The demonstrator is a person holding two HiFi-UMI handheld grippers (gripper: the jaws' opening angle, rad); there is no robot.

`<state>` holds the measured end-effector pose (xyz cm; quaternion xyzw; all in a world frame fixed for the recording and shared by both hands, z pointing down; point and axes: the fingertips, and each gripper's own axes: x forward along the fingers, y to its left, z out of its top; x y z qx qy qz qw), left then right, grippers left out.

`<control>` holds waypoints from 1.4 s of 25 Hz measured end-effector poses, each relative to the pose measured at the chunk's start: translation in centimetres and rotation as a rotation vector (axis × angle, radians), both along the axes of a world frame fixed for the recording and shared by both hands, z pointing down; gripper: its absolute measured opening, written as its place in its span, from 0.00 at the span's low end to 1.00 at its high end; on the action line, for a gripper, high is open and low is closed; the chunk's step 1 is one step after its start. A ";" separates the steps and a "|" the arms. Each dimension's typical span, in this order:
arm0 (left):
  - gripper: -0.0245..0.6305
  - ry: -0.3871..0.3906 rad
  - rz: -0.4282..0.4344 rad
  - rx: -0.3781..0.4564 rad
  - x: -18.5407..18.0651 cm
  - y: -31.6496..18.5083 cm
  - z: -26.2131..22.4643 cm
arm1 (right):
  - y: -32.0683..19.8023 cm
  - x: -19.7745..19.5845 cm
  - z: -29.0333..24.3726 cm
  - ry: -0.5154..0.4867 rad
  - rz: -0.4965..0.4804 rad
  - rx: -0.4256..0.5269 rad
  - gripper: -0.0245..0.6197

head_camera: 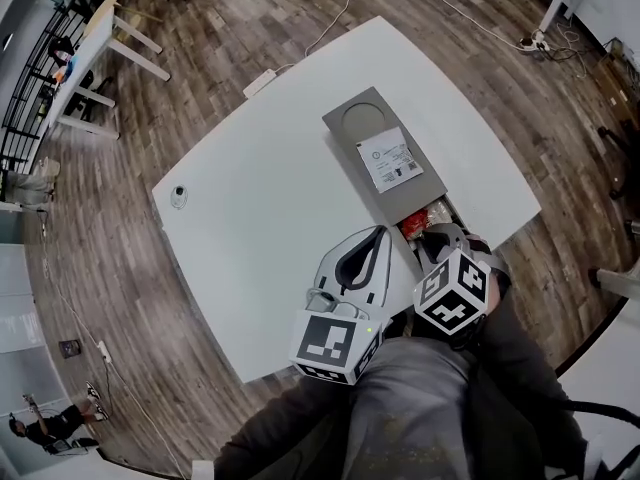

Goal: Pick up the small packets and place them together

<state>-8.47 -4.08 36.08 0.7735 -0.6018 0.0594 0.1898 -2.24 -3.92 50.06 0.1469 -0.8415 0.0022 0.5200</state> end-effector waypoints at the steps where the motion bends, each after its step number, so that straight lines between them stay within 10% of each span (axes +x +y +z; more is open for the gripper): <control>1: 0.04 0.000 0.009 0.006 0.3 0.1 -0.1 | 0.2 0.3 -0.2 -0.005 0.008 0.006 0.09; 13: 0.04 -0.008 0.088 0.097 2.5 1.3 -2.9 | 0.0 1.4 -6.5 -0.121 0.094 0.131 0.09; 35: 0.04 0.037 -0.148 0.014 -6.3 -1.3 -0.1 | -8.0 -6.5 -5.1 -0.049 -0.044 0.086 0.16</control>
